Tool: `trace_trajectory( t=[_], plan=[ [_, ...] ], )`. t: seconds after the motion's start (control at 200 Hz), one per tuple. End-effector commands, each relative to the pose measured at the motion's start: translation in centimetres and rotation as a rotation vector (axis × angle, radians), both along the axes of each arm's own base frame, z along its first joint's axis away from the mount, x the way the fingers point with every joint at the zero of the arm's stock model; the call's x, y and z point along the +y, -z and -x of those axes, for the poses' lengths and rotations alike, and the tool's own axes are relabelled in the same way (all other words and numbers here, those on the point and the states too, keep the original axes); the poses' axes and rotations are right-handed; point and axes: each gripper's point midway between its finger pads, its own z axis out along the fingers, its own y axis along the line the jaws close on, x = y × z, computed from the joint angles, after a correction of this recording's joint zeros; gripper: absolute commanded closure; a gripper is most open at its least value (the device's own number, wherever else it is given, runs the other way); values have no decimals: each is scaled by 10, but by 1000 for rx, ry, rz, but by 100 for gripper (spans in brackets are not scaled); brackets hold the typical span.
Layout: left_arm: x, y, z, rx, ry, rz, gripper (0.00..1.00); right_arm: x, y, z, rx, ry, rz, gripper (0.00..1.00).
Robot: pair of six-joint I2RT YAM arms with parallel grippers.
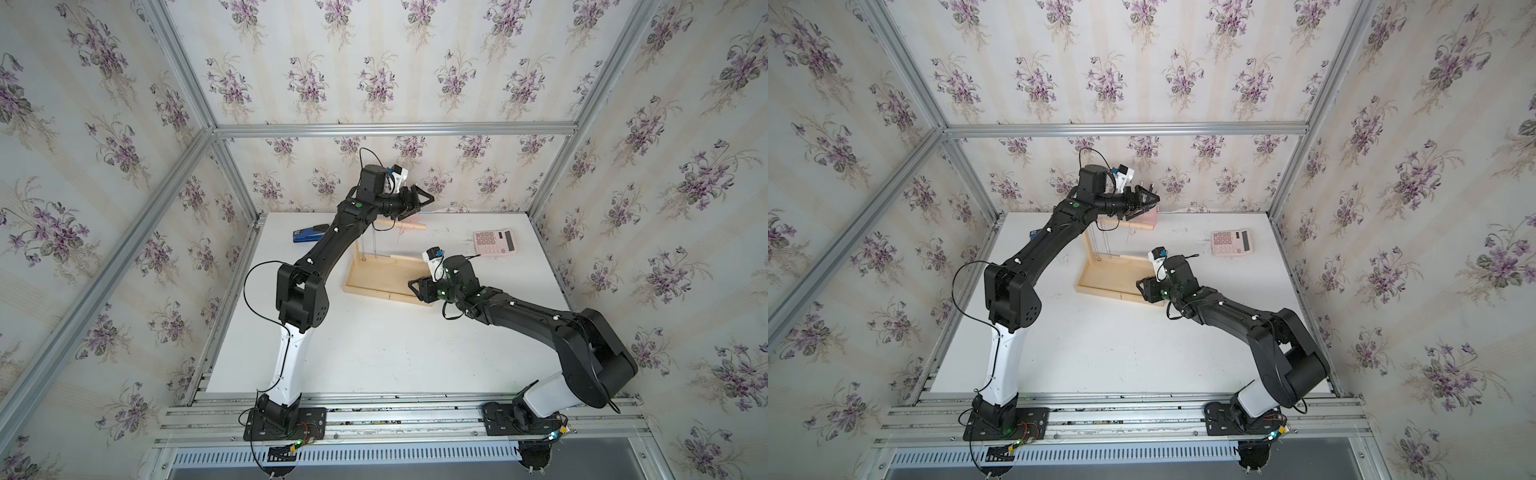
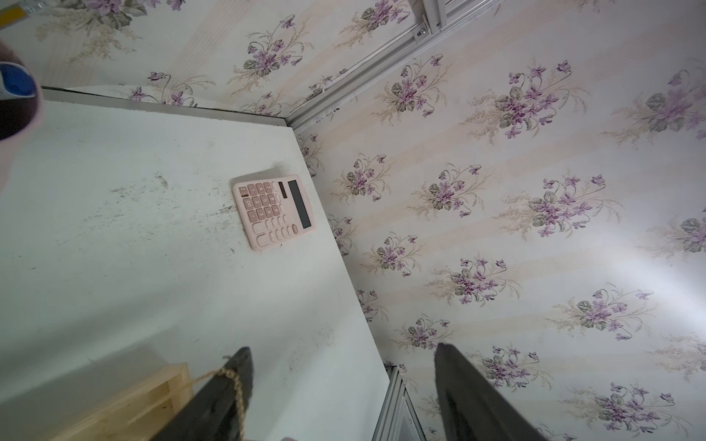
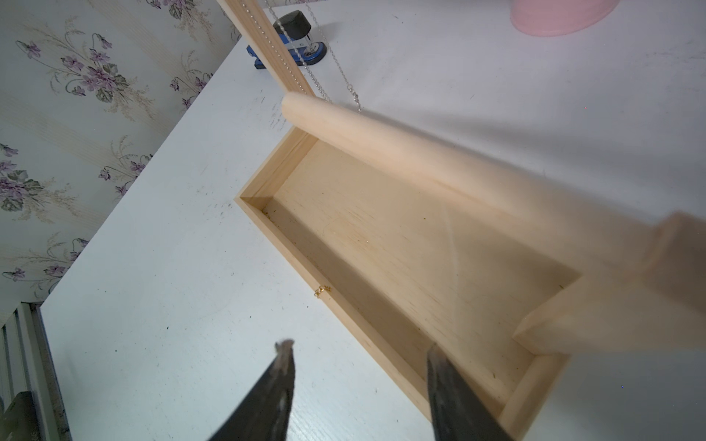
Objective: Hang the necklace on the jewelry display stand
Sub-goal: Hang the necklace on the stand.
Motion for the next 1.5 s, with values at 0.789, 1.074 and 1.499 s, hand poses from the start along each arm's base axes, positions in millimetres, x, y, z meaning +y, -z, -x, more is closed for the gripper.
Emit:
trace_trajectory(
  t=[0.789,1.074,1.499],
  plan=[
    [52,-3,74,-34,14,-329,4,5,3,3,14,-1,29,45],
    [57,12,95,-16,29,-357,4,8,9,4,25,-6,41,45],
    [99,34,138,-122,-31,-561,0,6,-20,2,-43,23,65,47]
  ],
)
